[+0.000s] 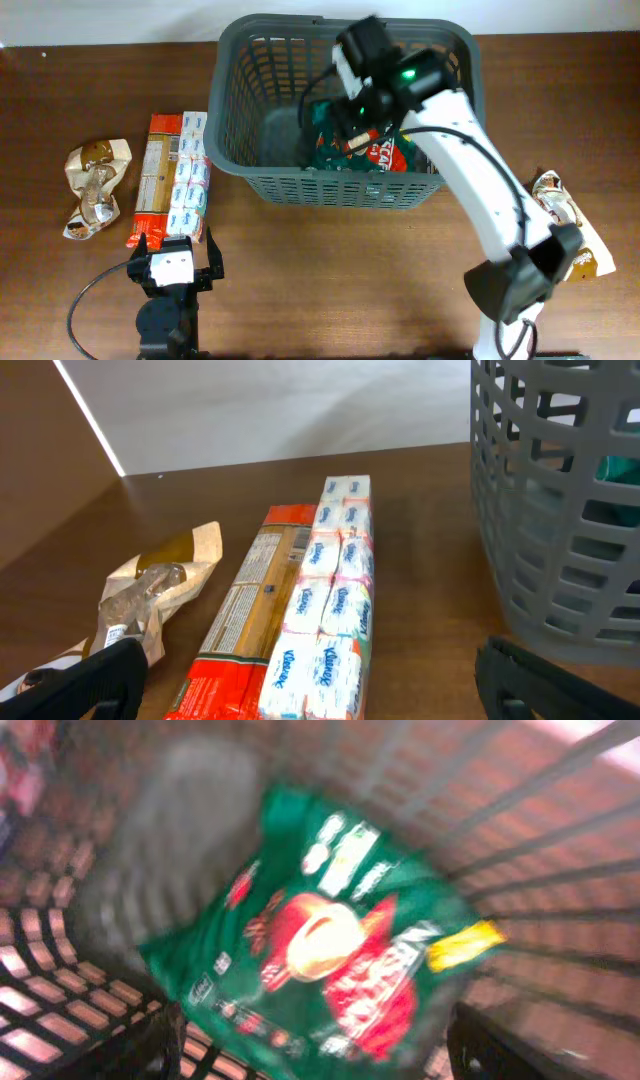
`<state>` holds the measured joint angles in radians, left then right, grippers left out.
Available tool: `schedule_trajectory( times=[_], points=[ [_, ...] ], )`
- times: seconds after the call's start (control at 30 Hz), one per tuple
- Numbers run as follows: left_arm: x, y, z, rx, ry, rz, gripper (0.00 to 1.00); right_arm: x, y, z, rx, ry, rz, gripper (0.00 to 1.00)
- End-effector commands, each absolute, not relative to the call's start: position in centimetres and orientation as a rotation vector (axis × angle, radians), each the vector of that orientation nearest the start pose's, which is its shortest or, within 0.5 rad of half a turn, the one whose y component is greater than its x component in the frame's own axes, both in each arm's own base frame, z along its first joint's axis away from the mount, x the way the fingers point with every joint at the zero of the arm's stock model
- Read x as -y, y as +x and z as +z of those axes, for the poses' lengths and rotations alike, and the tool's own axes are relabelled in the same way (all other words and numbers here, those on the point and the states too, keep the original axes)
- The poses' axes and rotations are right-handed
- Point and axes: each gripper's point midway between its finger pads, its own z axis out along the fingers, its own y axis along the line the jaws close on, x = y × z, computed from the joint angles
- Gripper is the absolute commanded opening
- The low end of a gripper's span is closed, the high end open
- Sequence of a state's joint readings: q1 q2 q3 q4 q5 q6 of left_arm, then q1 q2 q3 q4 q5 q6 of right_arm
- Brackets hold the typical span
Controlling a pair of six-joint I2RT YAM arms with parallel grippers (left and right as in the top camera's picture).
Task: Pack container
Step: 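Lift the pouch with the right gripper and drop it into the basket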
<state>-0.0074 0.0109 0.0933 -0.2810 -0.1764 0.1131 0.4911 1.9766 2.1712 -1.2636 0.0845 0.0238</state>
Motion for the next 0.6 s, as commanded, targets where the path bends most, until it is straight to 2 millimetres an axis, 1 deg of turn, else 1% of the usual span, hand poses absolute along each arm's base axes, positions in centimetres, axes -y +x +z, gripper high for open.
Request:
schedule_trajectory(
  times=[0.0, 0.1, 0.17, 0.2, 0.27, 0.33, 0.37, 0.43, 0.47, 0.5, 0.53, 0.57],
  points=[
    [-3.0, 23.4, 14.8, -1.769, -0.013, 0.252, 0.99, -15.5, 42.0, 37.9, -2.268, -0.361, -0.1, 0.81],
    [-3.0, 23.4, 14.8, -1.769, -0.013, 0.252, 0.99, -11.1, 40.6, 42.8, -2.18, -0.23, -0.194, 0.83],
    [-3.0, 23.4, 14.8, -1.769, -0.013, 0.252, 0.99, -7.8, 39.3, 45.0, -2.146, -0.142, -0.255, 0.84],
    [-3.0, 23.4, 14.8, -1.769, -0.013, 0.252, 0.99, -6.2, 38.7, 45.8, -2.132, -0.1, -0.278, 0.84],
    [-3.0, 23.4, 14.8, -1.769, -0.013, 0.252, 0.99, -2.2, 37.2, 47.3, -2.104, 0.011, -0.344, 0.84],
    [-3.0, 23.4, 14.8, -1.769, -0.013, 0.252, 0.99, 1.6, 35.9, 48.1, -2.085, 0.116, -0.396, 0.86],
    [-3.0, 23.4, 14.8, -1.769, -0.013, 0.252, 0.99, 5.9, 34.5, 48.5, -2.063, 0.248, -0.461, 0.87],
    [-3.0, 23.4, 14.8, -1.769, -0.013, 0.252, 0.99, 10.3, 33.1, 47.9, -2.049, 0.381, -0.536, 0.86],
    [-3.0, 23.4, 14.8, -1.769, -0.013, 0.252, 0.99, 12.6, 32.5, 47.2, -2.048, 0.442, -0.575, 0.86],
    [-3.0, 23.4, 14.8, -1.769, -0.013, 0.252, 0.99, 14.6, 31.9, 46.2, -2.051, 0.493, -0.604, 0.86],
    [-3.0, 23.4, 14.8, -1.769, -0.013, 0.252, 0.99, 16.9, 31.4, 44.5, -2.066, 0.54, -0.627, 0.86],
    [-3.0, 23.4, 14.8, -1.769, -0.013, 0.252, 0.99, 18.5, 31.0, 42.8, -2.08, 0.576, -0.633, 0.86]
  ],
)
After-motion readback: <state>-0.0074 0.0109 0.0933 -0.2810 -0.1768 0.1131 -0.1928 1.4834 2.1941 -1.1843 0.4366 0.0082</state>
